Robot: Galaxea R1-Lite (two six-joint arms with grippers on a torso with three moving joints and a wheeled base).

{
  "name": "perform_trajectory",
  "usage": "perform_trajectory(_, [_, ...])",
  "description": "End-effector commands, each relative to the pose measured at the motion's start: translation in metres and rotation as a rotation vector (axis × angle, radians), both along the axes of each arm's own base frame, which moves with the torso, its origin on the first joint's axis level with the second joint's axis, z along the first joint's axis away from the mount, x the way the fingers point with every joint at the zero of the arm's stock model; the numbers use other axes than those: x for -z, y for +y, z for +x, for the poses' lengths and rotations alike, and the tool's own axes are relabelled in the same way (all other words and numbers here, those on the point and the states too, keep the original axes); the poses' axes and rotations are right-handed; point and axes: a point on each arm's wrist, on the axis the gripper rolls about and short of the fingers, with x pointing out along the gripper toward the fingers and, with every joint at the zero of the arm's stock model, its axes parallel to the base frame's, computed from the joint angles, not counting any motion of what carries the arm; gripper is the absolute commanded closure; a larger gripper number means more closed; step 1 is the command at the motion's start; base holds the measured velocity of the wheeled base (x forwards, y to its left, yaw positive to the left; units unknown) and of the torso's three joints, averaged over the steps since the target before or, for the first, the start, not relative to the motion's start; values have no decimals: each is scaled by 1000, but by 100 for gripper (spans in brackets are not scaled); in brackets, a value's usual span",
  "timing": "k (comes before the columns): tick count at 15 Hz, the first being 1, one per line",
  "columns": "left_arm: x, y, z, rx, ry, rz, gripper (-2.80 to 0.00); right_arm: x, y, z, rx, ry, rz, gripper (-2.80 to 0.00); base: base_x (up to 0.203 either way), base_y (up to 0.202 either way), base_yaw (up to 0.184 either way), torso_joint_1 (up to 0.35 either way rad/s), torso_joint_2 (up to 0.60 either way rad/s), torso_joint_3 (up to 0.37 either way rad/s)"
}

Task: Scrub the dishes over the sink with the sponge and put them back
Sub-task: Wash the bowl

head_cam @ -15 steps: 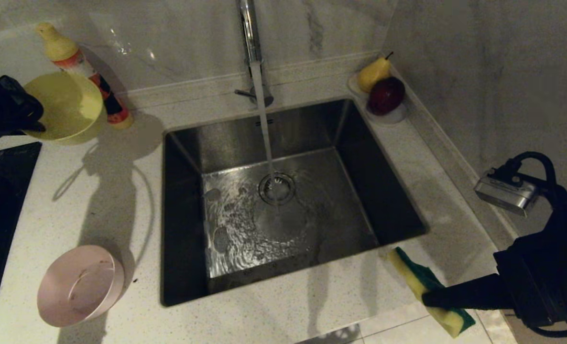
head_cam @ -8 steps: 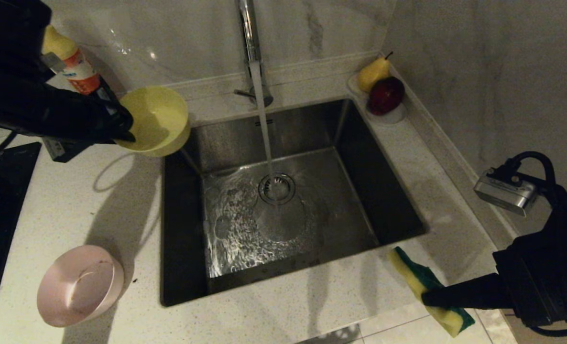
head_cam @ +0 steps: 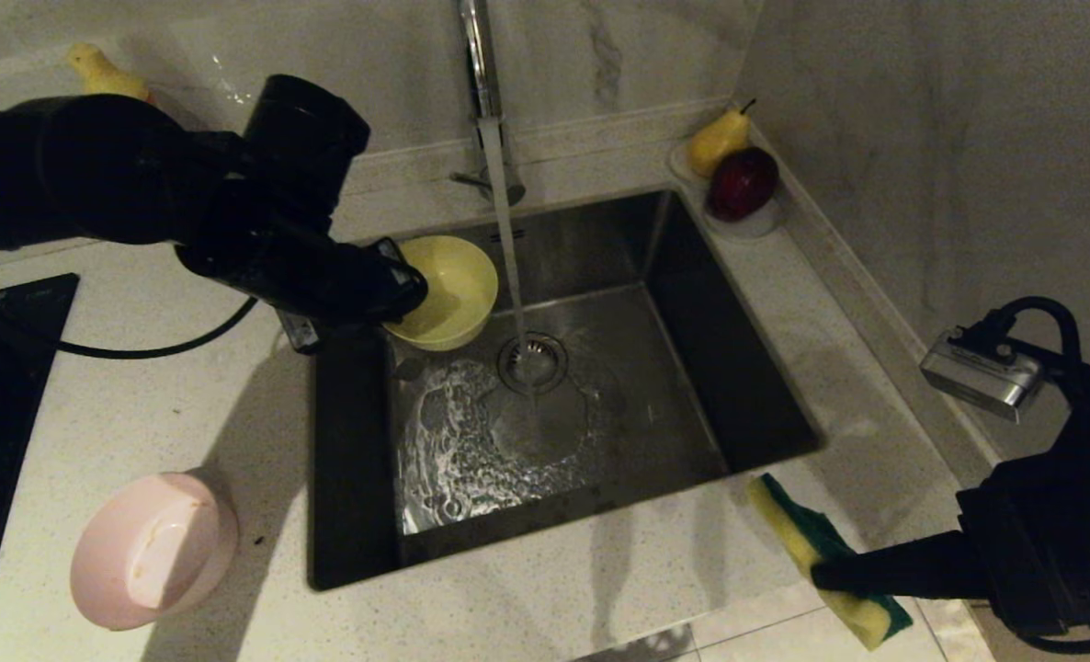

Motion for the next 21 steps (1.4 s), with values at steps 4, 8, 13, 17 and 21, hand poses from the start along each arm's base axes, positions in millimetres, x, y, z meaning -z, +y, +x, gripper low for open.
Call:
perform_trajectory(4, [37,-41,19,67,85,23,0,8,-2,1,14,-10,14,0,0,0,0,0,0,0])
perform_trajectory(8, [40,-55,26,86,62,10,0,16,-2,5,21,8,-2,0,0,0,0,0,0,0])
perform_trajectory(13, [43,-58,31,77,45,-10,0,18,1,9,22,8,-1,0,0,0,0,0,0,0])
perform_trajectory(17, [34,-50,21,63,35,-6,0,15,-1,6,21,-4,7,0,0,0,0,0,0,0])
perform_trajectory(21, [17,-38,12,24,-4,-25,0,14,-3,4,24,-6,13,0,0,0,0,0,0,0])
